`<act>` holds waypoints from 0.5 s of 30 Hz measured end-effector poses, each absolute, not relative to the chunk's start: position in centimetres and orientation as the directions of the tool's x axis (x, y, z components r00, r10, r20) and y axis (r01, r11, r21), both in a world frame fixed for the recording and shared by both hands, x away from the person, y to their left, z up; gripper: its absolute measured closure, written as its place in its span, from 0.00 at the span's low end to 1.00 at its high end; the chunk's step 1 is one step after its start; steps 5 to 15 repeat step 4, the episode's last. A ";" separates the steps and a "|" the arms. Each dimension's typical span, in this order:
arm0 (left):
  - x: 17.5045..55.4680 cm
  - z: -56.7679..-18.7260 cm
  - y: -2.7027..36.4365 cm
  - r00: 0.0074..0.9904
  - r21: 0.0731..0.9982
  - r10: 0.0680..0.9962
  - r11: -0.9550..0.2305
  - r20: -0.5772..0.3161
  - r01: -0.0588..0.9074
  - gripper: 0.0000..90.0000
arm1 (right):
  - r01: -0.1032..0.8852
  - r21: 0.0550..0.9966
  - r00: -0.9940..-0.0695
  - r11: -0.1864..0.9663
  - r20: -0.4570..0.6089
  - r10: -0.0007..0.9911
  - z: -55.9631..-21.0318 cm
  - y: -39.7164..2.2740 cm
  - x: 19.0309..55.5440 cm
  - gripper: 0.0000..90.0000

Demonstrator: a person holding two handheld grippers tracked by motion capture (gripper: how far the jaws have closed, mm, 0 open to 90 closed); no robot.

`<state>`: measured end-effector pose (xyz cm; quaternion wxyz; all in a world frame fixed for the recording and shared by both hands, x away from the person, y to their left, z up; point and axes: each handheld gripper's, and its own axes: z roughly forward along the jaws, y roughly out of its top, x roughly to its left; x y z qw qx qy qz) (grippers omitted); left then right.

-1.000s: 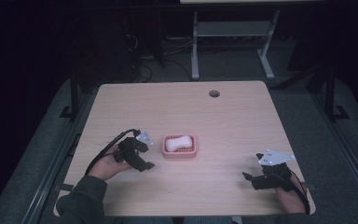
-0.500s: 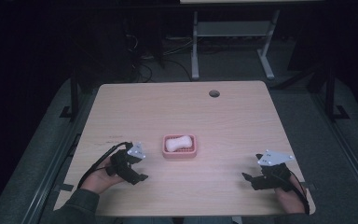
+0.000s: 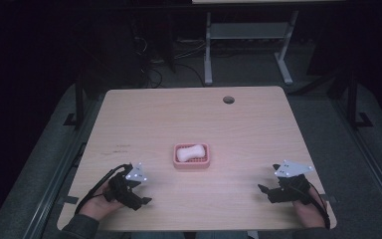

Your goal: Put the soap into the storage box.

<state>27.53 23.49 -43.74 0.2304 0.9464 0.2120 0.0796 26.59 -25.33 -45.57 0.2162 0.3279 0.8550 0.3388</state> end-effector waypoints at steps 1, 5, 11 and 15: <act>27.5 -43.7 23.6 0.897 0.474 0.438 -0.801 0.048 0.366 0.24 | 0.415 0.722 -0.691 0.553 -0.145 0.708 -45.6 -25.3 26.6 0.15; 27.3 -43.9 23.5 0.894 0.481 0.448 -0.790 0.030 0.380 0.21 | 0.412 0.723 -0.693 0.555 -0.147 0.706 -45.6 -25.3 26.6 0.15; 27.3 -43.9 23.5 0.894 0.481 0.448 -0.790 0.030 0.380 0.21 | 0.412 0.723 -0.693 0.555 -0.147 0.706 -45.6 -25.3 26.6 0.15; 27.3 -43.9 23.5 0.894 0.481 0.448 -0.790 0.030 0.380 0.21 | 0.412 0.723 -0.693 0.555 -0.147 0.706 -45.6 -25.3 26.6 0.15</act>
